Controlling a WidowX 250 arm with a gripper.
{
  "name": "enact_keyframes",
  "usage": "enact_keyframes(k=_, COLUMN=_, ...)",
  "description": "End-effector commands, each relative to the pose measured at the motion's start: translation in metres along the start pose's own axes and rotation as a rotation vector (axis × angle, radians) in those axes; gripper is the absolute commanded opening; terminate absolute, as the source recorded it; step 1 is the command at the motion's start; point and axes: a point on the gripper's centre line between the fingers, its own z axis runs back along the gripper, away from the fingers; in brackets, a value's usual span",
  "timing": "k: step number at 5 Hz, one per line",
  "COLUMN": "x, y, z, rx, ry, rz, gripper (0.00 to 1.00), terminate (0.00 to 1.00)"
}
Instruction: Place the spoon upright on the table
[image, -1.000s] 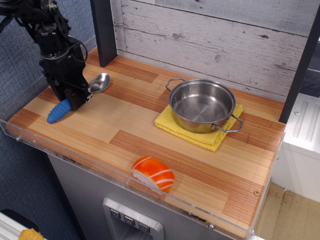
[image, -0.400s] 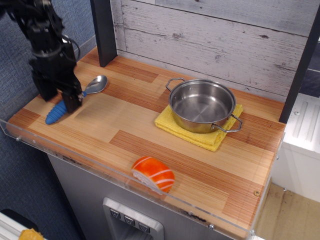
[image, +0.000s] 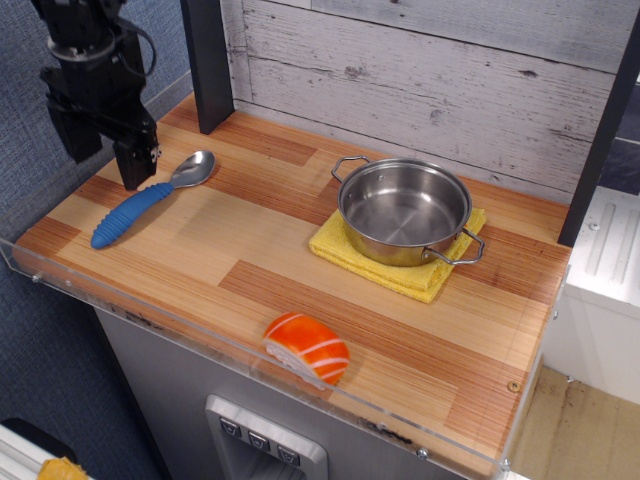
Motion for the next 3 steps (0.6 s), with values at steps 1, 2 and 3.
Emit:
enact_keyframes(k=1, x=-0.023, y=-0.026, z=0.04, rx=-0.023, ry=-0.013, rz=-0.002, gripper=1.0, terminate=0.0)
enact_keyframes(k=2, x=-0.008, y=-0.049, z=0.053, rx=-0.024, ry=-0.054, rz=-0.06, gripper=1.0, terminate=0.0)
enact_keyframes(k=3, x=0.011, y=-0.077, z=0.069, rx=-0.048, ry=-0.088, rz=-0.057, gripper=1.0, terminate=0.0)
